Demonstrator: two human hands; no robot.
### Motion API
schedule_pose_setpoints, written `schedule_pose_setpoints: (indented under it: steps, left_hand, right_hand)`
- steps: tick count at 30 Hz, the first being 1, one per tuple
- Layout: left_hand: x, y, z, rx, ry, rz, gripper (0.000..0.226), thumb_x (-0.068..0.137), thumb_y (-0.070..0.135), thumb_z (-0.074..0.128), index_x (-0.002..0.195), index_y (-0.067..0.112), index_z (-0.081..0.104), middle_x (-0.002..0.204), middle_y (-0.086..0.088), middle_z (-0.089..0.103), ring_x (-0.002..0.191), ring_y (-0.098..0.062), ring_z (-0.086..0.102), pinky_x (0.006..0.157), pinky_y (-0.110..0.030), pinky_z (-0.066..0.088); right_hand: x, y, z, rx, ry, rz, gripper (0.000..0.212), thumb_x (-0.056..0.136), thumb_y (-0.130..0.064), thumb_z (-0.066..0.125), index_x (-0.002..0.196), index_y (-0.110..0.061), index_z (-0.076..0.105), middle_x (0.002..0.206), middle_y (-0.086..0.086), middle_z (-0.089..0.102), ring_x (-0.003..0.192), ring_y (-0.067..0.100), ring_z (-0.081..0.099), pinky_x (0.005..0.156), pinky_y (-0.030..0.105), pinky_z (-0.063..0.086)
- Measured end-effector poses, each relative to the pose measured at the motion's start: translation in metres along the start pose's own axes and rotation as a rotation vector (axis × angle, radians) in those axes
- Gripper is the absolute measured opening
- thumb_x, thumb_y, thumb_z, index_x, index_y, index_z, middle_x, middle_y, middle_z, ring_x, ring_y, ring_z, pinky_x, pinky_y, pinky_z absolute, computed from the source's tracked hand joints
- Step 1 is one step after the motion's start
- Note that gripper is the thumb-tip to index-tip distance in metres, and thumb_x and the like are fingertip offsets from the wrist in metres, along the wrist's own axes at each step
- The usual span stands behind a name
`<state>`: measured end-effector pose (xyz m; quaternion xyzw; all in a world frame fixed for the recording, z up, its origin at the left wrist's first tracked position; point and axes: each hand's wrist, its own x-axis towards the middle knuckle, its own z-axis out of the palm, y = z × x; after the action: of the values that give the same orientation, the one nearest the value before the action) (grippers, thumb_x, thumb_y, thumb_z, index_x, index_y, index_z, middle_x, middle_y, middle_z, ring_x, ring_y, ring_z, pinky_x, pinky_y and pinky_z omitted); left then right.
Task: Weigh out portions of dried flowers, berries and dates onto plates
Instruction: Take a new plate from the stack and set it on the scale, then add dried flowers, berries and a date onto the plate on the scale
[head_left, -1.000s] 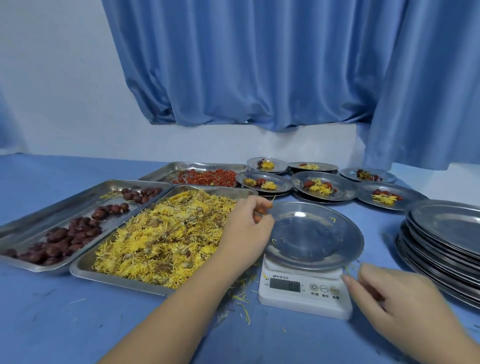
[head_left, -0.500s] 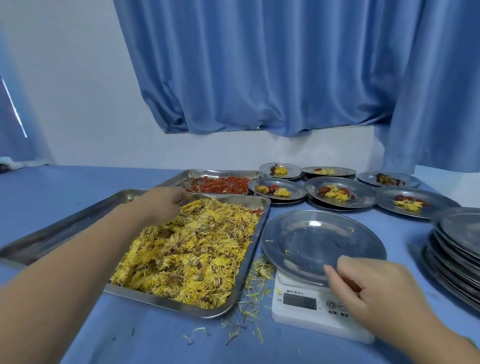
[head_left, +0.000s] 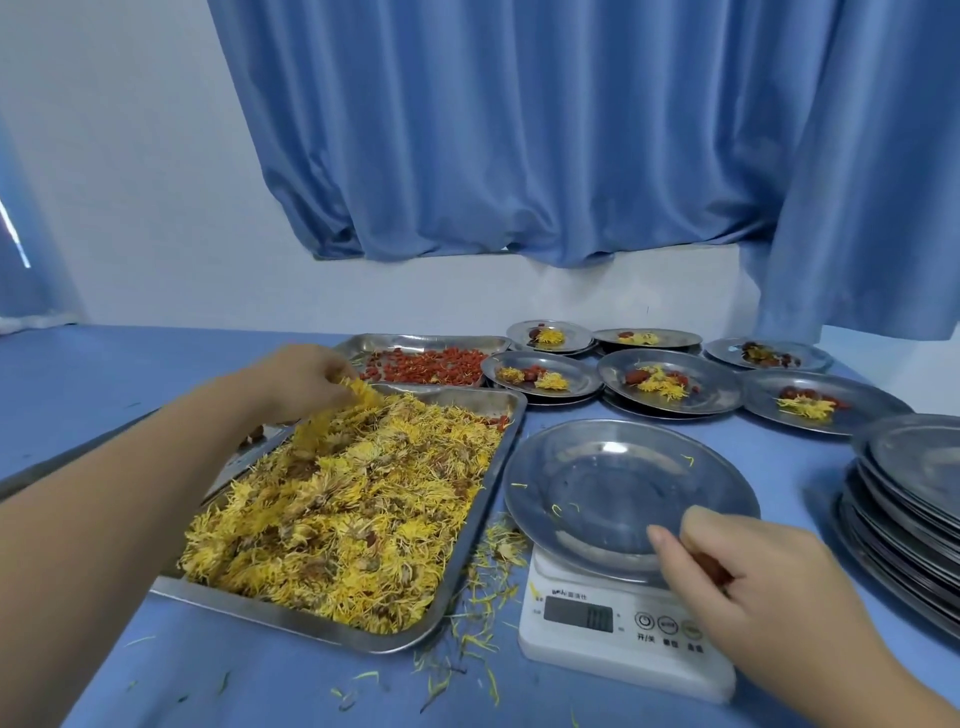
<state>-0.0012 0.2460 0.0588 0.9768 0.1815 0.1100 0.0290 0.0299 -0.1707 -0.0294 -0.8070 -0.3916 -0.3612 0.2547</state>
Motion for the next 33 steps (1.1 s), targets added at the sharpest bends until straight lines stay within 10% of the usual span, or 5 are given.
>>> schedule_pose_setpoints:
  steps: [15, 33]
  left_hand:
    - [0.018, 0.042, 0.030, -0.116, -0.037, 0.009, 0.021, 0.082, 0.043, 0.064, 0.085, 0.027, 0.051, 0.079, -0.001, 0.059, 0.067, -0.015, 0.052, 0.056, -0.030, 0.038]
    - [0.028, 0.050, 0.047, -0.109, -0.102, 0.082, 0.030, 0.075, -0.005, 0.061, 0.082, 0.022, 0.053, 0.093, 0.002, 0.057, 0.074, -0.009, 0.051, 0.056, -0.023, 0.036]
  right_hand:
    - [-0.002, 0.000, 0.004, 0.046, -0.135, 0.029, 0.041, 0.084, -0.045, 0.044, 0.054, -0.021, 0.028, 0.042, -0.008, 0.025, 0.037, 0.012, 0.031, 0.038, 0.022, 0.029]
    - [0.002, -0.003, -0.002, 0.006, -0.138, 0.003, 0.038, 0.084, -0.042, 0.045, 0.058, -0.026, 0.021, 0.045, -0.010, 0.018, 0.041, 0.009, 0.024, 0.038, 0.021, 0.023]
